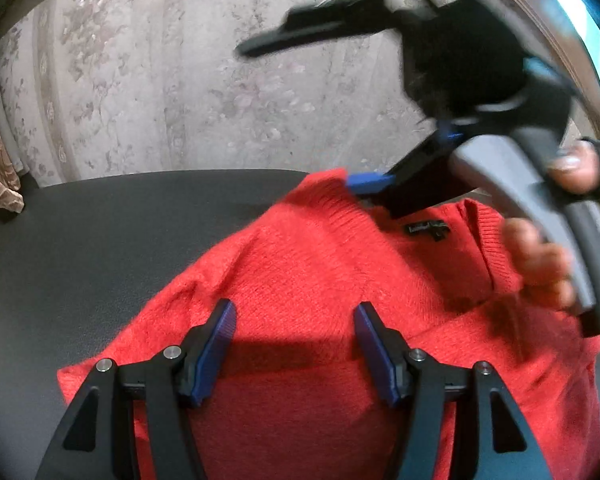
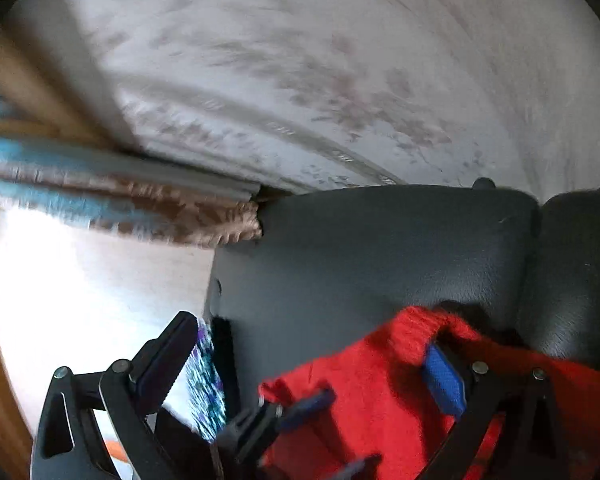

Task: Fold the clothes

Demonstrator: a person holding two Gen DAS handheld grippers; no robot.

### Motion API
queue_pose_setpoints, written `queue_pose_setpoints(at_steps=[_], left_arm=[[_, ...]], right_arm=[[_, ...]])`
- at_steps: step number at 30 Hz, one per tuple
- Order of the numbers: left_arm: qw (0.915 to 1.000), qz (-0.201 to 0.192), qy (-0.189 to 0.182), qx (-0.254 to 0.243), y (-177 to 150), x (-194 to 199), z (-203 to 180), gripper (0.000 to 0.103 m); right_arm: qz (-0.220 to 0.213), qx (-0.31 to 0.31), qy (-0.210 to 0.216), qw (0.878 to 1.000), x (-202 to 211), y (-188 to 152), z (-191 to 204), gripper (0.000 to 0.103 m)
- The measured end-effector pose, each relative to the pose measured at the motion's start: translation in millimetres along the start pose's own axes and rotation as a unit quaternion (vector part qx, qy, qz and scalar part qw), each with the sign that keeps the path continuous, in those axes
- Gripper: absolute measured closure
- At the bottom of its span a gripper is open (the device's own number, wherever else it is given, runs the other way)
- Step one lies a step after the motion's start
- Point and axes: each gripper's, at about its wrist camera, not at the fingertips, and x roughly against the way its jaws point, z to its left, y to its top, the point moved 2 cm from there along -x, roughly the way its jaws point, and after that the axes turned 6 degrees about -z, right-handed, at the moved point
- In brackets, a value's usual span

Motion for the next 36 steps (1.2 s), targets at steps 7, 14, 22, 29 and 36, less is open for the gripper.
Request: queue_pose_setpoints(at_steps=[7,14,22,29,36], left_arm=[[0.9998,0.003,0.013,-0.013,0.9,0.5,-4.4,0.040],[0.9947,0.012,-0.096,0.034,17.4,15.4,-12.6,0.040],[0.9529,0.072,-0.288,0.060,68.2,-15.1,-82.4,0.039],[0.9278,0.150,-0.338,0.052,79.8,-77.3,-114.3,0.039],[0.9041,0.179,-0.384,0.054,79.3,-107.4,-127.9,0.039]], right_arm=[[-0.064,0.054,-0.056,0.995,115.1,-49.6,-6.6,0.000],[-0.097,0.106,-0.221,0.965,179.3,-151.3,-54.0,0.000],[-0.137,0.193,-0.237,0.942,178.1,-174.9,-55.0,0.000],[-0.163,0.179,-0.199,0.950,181.0,-172.1,-60.6,0.000],[-0.174,0.171,-0.184,0.952,177.9,-167.3,-60.3,0.000]])
